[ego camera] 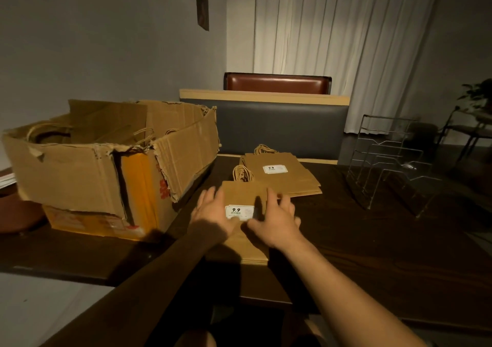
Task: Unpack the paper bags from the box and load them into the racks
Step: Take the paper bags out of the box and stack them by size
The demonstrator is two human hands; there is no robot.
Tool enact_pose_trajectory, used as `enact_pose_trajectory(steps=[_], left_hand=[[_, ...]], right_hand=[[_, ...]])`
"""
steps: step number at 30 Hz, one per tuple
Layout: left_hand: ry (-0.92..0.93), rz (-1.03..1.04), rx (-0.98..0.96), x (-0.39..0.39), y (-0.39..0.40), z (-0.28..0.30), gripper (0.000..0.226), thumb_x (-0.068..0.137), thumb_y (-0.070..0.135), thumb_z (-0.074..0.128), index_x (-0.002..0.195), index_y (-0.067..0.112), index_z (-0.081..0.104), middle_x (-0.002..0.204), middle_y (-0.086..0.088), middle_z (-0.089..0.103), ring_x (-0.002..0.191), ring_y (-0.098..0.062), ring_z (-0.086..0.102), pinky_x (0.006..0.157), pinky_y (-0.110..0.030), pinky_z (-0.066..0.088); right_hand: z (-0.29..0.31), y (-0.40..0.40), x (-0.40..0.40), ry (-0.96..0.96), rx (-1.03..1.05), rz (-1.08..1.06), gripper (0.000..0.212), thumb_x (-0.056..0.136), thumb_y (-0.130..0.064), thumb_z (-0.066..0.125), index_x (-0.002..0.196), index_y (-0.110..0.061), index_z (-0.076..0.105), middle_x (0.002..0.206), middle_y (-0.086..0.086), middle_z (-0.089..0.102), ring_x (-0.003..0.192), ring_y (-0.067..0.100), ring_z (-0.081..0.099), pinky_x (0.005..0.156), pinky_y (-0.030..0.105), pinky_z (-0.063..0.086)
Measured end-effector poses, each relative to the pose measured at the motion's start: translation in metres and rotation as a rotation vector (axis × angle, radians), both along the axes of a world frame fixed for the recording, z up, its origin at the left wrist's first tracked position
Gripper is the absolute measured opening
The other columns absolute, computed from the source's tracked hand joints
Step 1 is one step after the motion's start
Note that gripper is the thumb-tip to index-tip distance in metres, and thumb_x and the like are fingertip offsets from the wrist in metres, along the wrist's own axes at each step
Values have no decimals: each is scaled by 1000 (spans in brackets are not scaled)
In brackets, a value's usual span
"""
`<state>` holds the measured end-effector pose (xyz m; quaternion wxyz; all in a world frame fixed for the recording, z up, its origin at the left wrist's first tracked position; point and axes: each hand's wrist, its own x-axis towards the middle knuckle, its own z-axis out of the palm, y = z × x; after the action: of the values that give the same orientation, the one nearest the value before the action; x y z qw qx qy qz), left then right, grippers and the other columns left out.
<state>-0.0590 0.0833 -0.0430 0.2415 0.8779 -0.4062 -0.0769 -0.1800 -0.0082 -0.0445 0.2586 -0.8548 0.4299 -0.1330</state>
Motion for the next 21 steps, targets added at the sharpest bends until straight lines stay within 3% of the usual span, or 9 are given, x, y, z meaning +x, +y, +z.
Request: enact_pose_trajectory(steps=[2, 5, 10, 13, 16, 21], left_hand=[[-72, -79, -175, -4, 6, 34, 86, 92, 31, 65, 159, 20, 13, 166, 1, 11, 152, -17, 12, 124, -38, 16], [-223, -132, -342, 5, 21, 95, 72, 96, 24, 61, 157, 21, 24, 162, 3, 24, 148, -15, 25, 117, -28, 19], [-465, -33, -334, 81, 49, 174, 54, 93, 24, 63, 144, 22, 47, 140, -2, 55, 123, -19, 55, 102, -34, 45], [-408, 73, -173, 146, 64, 198, 45, 93, 23, 63, 138, 20, 56, 128, -3, 64, 115, -21, 61, 96, -33, 47], [-376, 143, 63, 211, 70, 203, 43, 94, 25, 65, 134, 14, 59, 127, -8, 67, 114, -26, 61, 95, -32, 47], [-220, 119, 497, 299, 48, 180, 35, 93, 23, 65, 124, 6, 65, 118, -9, 70, 104, -25, 67, 90, -32, 55]], right_hand=[[32, 0, 7, -92, -164, 102, 91, 87, -45, 67, 157, -29, 10, 162, 8, 12, 150, 29, 14, 120, 54, 22], [91, 2, 29, -220, -350, 289, 76, 92, -37, 62, 156, -27, 22, 159, 6, 22, 147, 26, 26, 118, 51, 30], [172, 4, 98, -288, -541, 499, 57, 92, -31, 60, 145, -22, 44, 144, 6, 45, 132, 25, 45, 109, 44, 42], [199, 3, 150, -242, -591, 576, 48, 93, -31, 62, 139, -22, 51, 138, 6, 50, 125, 24, 51, 103, 34, 43], [209, -5, 209, -113, -616, 635, 42, 93, -33, 65, 133, -23, 57, 133, 7, 55, 120, 25, 54, 97, 33, 44], [193, -29, 295, 355, -466, 757, 51, 90, -25, 70, 138, -23, 53, 134, 2, 55, 121, 24, 53, 94, 35, 45]])
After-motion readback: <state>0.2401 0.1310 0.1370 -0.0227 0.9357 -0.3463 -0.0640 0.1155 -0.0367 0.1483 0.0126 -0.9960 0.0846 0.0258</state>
